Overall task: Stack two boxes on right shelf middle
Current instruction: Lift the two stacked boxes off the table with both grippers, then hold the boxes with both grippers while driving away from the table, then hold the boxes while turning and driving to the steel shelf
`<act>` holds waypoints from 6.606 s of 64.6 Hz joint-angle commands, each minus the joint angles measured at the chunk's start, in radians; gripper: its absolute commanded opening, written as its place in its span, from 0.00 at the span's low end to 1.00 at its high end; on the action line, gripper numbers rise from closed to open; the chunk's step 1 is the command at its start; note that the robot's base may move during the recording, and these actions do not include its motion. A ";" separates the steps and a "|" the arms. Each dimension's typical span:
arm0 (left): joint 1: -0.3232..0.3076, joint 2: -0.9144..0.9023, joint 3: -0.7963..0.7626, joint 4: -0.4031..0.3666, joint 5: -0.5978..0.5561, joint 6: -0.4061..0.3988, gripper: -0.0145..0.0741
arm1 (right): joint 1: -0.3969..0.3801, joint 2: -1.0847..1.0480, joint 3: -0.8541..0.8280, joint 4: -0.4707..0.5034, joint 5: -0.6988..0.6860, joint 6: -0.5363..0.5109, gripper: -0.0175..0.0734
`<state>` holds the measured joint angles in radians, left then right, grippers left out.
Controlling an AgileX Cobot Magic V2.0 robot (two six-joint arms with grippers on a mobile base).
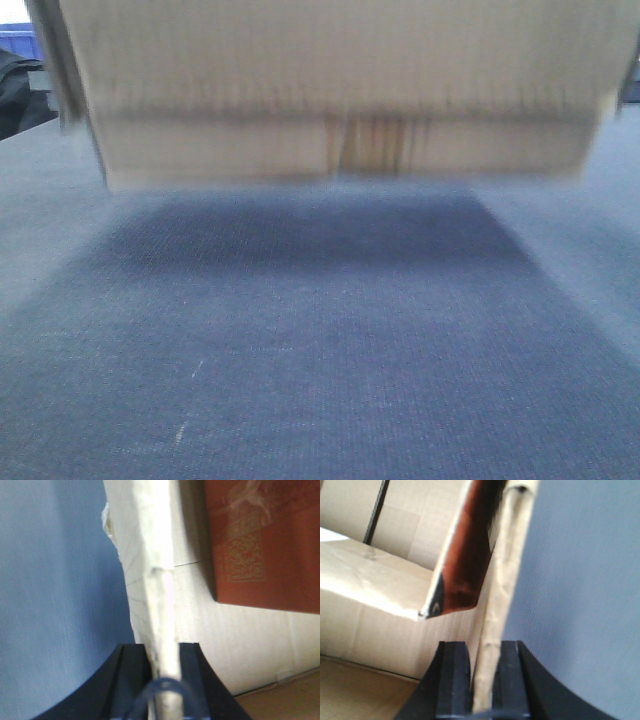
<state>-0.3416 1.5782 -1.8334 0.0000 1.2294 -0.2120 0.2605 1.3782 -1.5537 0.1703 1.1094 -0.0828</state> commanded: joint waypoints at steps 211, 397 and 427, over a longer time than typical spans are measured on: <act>-0.003 -0.114 -0.219 -0.013 -0.156 -0.002 0.04 | -0.009 -0.045 -0.306 -0.009 -0.042 -0.013 0.03; -0.003 -0.114 -0.219 -0.010 -0.156 -0.002 0.04 | -0.009 -0.045 -0.306 -0.009 -0.042 -0.013 0.03; -0.003 -0.114 -0.219 0.007 -0.156 -0.002 0.04 | -0.009 -0.045 -0.306 -0.009 -0.042 -0.013 0.03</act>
<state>-0.3416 1.4764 -2.0386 0.0176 1.1455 -0.2144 0.2605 1.3430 -1.8513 0.1718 1.1057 -0.0847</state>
